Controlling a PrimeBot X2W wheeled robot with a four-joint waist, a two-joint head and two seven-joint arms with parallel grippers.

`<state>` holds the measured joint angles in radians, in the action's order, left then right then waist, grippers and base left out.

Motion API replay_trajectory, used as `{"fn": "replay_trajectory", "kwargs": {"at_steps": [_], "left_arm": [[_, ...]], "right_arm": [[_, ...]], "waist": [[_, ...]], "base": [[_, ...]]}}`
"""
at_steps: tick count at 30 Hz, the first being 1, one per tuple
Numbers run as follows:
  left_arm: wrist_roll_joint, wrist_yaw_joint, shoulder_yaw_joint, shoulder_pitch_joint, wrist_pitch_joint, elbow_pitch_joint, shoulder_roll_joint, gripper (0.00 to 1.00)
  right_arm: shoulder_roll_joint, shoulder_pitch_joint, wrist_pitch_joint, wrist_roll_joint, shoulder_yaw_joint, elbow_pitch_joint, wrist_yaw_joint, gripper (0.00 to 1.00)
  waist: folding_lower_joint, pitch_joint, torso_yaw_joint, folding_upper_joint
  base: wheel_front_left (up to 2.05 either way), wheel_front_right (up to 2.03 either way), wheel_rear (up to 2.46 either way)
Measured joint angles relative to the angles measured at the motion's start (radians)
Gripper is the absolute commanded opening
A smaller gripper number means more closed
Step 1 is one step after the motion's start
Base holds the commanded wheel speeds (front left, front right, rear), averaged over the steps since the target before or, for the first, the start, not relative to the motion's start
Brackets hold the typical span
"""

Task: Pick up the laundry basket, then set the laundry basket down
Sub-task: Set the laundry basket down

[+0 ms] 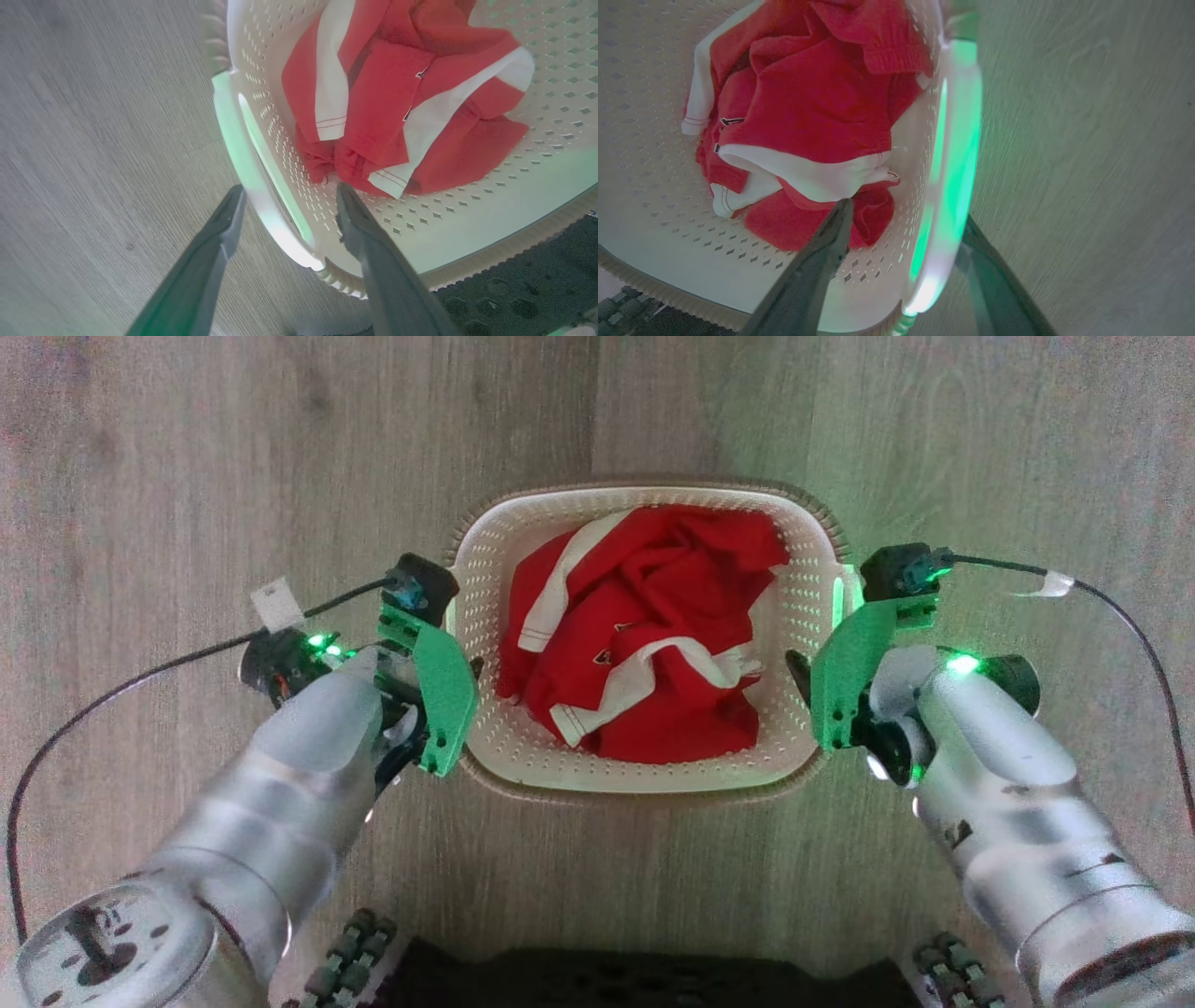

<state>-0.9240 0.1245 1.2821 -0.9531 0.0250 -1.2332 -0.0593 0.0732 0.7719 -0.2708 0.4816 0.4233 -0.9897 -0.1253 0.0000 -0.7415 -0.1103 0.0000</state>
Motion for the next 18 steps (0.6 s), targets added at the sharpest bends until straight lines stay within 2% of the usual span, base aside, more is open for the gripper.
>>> {"fn": "replay_trajectory", "kwargs": {"at_steps": [18], "left_arm": [[-0.007, 0.0, 0.001, 0.041, -0.013, -0.029, 0.002, 1.0]], "right_arm": [[-0.001, -0.003, 0.018, 0.058, 0.055, -0.05, 0.0, 1.0]], "waist": [[0.0, 0.118, 0.019, 0.0]], "base": [[0.0, 0.0, 0.0]]}}
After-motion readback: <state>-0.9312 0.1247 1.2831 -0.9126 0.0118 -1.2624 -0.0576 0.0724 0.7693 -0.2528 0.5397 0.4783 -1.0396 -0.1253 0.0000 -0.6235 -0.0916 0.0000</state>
